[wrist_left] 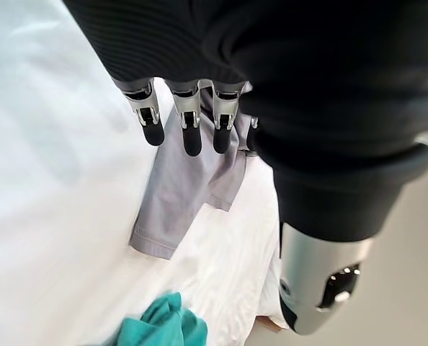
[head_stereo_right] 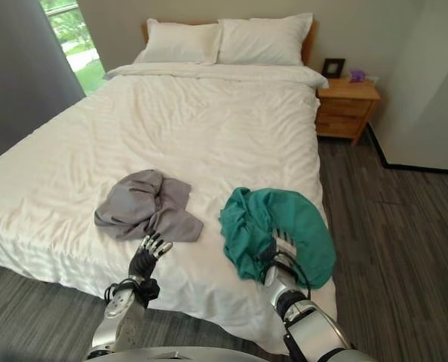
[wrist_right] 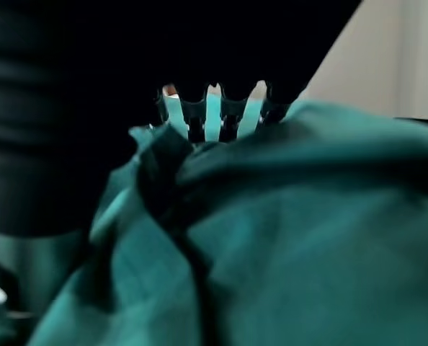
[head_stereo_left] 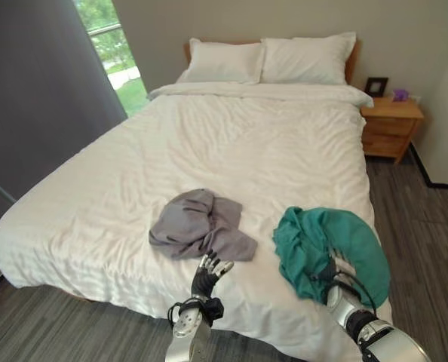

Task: Pick up bed clothes into laundry basket.

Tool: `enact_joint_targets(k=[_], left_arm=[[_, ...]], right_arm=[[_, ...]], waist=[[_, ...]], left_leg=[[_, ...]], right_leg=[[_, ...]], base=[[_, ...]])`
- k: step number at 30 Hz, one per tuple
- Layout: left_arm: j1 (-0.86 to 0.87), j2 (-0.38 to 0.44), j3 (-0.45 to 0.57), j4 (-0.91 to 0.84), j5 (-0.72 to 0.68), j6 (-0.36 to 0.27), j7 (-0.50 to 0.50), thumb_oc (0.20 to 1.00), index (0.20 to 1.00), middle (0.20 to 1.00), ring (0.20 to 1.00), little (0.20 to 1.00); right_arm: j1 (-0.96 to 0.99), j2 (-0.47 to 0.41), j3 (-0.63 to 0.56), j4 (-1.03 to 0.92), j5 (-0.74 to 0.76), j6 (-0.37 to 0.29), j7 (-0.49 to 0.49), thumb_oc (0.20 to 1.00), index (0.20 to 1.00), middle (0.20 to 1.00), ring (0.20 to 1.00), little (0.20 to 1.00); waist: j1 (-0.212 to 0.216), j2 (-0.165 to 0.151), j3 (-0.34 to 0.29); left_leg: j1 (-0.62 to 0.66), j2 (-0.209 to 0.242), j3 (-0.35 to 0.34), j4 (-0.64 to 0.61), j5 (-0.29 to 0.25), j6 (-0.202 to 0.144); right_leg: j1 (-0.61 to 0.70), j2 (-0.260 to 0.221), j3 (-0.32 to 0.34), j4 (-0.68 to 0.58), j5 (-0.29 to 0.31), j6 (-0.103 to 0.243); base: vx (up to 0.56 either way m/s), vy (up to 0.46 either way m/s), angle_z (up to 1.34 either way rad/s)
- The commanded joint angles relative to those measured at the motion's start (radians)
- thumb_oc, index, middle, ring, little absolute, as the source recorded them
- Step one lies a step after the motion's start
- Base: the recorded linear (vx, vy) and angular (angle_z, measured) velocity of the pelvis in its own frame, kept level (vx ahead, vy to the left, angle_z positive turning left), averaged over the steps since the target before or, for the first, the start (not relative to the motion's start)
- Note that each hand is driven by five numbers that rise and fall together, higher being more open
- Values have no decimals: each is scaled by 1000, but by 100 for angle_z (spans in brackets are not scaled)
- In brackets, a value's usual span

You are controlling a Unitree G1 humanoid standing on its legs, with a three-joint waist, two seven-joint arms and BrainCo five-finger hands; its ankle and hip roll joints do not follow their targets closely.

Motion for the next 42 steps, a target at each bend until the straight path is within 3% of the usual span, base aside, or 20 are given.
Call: enact_joint_targets(k=[1, 2, 9, 12, 13, 14, 15, 16, 20, 22, 23, 25, 28, 31, 34, 35, 38, 39, 41, 42], left_arm=[[24, -24, -41, -103, -32, -57, -47, 1000, 1000, 1000, 1000, 1000], [24, -15, -49, -127, -32, -58, -62, 1000, 1000, 1000, 1000, 1000], [-132, 78, -13, -327, -108, -18, -101, 1000, 1000, 1000, 1000, 1000], [-305, 239, 25, -415, -6, 14, -59, 1000, 1000, 1000, 1000, 1000], [-412, 366, 52, -399, 145, 57, -6, 1000, 1000, 1000, 1000, 1000], [-446, 413, 65, -360, 225, 110, 2, 1000, 1000, 1000, 1000, 1000], [-449, 412, 65, -359, 225, 110, 2, 1000, 1000, 1000, 1000, 1000], [-456, 469, 113, -283, 334, 232, -8, 1000, 1000, 1000, 1000, 1000], [-449, 631, 138, 2, 555, 327, 34, 1000, 1000, 1000, 1000, 1000], [-463, 667, 160, 101, 558, 374, 43, 1000, 1000, 1000, 1000, 1000], [-465, 667, 157, 102, 558, 373, 43, 1000, 1000, 1000, 1000, 1000], [-493, 736, 139, 216, 587, 374, 81, 1000, 1000, 1000, 1000, 1000], [-511, 763, 113, 269, 611, 375, 111, 1000, 1000, 1000, 1000, 1000], [-475, 804, 110, 201, 721, 478, 77, 1000, 1000, 1000, 1000, 1000], [-479, 798, 57, 240, 771, 503, 76, 1000, 1000, 1000, 1000, 1000], [-486, 767, -40, 303, 816, 509, 43, 1000, 1000, 1000, 1000, 1000], [-439, 719, -90, 290, 854, 538, -20, 1000, 1000, 1000, 1000, 1000], [-416, 704, -82, 256, 870, 573, -61, 849, 849, 849, 849, 849], [-362, 680, -59, 180, 915, 646, -164, 743, 743, 743, 743, 743], [-337, 679, -44, 124, 954, 676, -231, 511, 511, 511, 511, 511]], right_arm=[[-8, 93, -19, 284, 74, -11, 26, 470, 470, 470, 470, 470], [7, 97, -38, 317, 98, -6, 46, 200, 200, 200, 200, 200], [4, 42, -50, 285, 128, -37, 150, 200, 200, 200, 200, 200], [-18, 5, -61, 229, 133, -49, 166, 200, 200, 200, 200, 200], [-55, -24, -78, 162, 146, -47, 192, 200, 200, 200, 200, 200], [-68, -53, -98, 51, 161, -38, 223, 200, 200, 200, 200, 200], [-68, -55, -99, 46, 160, -35, 225, 200, 200, 200, 200, 200], [-19, -150, -157, -360, 172, 18, 335, 200, 200, 200, 200, 200], [60, -313, -347, -1038, 134, 170, 563, 200, 200, 200, 200, 200], [118, -340, -440, -1206, 133, 199, 614, 200, 200, 200, 200, 200], [124, -341, -444, -1215, 132, 203, 617, 200, 200, 200, 200, 200], [210, -372, -567, -1338, 170, 191, 631, 200, 200, 200, 200, 200], [271, -380, -625, -1394, 179, 179, 646, 200, 200, 200, 200, 200], [373, -343, -680, -1450, 180, 173, 661, 200, 200, 200, 200, 200], [405, -301, -678, -1464, 196, 156, 662, 200, 200, 200, 200, 200], [402, -295, -670, -1472, 198, 141, 662, 200, 200, 200, 200, 200], [397, -284, -672, -1489, 206, 138, 670, 200, 200, 200, 200, 200], [401, -278, -677, -1502, 213, 142, 673, 200, 200, 200, 200, 200], [405, -279, -694, -1518, 211, 145, 680, 200, 200, 200, 200, 200], [410, -279, -703, -1520, 209, 149, 685, 200, 200, 200, 200, 200]], waist=[[46, 8, -56], [48, 17, -64], [57, 41, -82], [48, 46, -88], [37, 43, -86], [25, 40, -80], [26, 40, -79], [-9, 38, -74], [-99, 32, -88], [-134, 32, -93], [-130, 31, -97], [-173, 26, -92], [-189, 24, -98], [-207, 27, -95], [-223, 29, -80], [-235, 32, -63], [-237, 32, -49], [-236, 33, -47], [-232, 35, -39], [-230, 37, -37]], left_leg=[[190, -33, 77, -90, -73, -44], [199, -36, 83, -90, -80, -46], [191, -26, 99, -90, -78, -63], [181, -20, 101, -90, -78, -68], [175, -17, 111, -90, -78, -70], [177, -15, 120, -90, -83, -72], [174, -15, 120, -90, -80, -70], [174, -12, 142, -90, -81, -72], [169, 6, 199, -90, -94, -77], [163, 13, 223, -90, -100, -76], [161, 13, 225, -90, -101, -76], [131, 24, 250, -90, -99, -74], [105, 32, 270, -90, -96, -73], [53, 34, 270, -90, -81, -69], [14, 32, 269, -90, -72, -68], [-5, 28, 271, -90, -73, -66], [-24, 24, 274, -90, -67, -62], [-23, 22, 274, -90, -67, -60], [-23, 22, 276, -90, -67, -57], [-22, 22, 278, -90, -67, -57]], right_leg=[[-17, -39, 66, -12, 47, 31], [-15, -36, 67, -12, 45, 31], [-36, -44, 70, -12, 50, 45], [-46, -45, 75, -12, 56, 53], [-55, -45, 78, -12, 63, 55], [-58, -45, 85, -12, 63, 59], [-62, -46, 86, -12, 67, 58], [-77, -43, 110, -12, 76, 60], [-125, -39, 167, -12, 89, 65], [-154, -37, 196, -12, 96, 65], [-157, -36, 198, -12, 97, 65], [-212, -35, 235, -12, 114, 68], [-258, -35, 262, -12, 127, 69], [-316, -38, 284, -12, 141, 73], [-362, -38, 303, -12, 156, 75], [-384, -38, 312, -12, 161, 77], [-411, -39, 325, -12, 173, 76], [-414, -39, 329, -12, 174, 75], [-416, -41, 330, -12, 176, 75], [-416, -42, 330, -12, 176, 75]], base=[[233, 129, -6], [179, 97, 7], [39, 62, 5], [-11, 28, -8], [-24, 13, -5], [-28, 10, -6], [-23, -9, -19], [-10, -17, -18], [35, -8, -28], [44, 15, -37], [-12, 3, -44], [-37, -8, -31], [-26, -13, -28], [-33, -25, -27], [-51, -7, -7], [-92, 2, -14], [-53, -9, -12], [-7, -5, -7], [0, 0, 0], [0, 0, 0]])
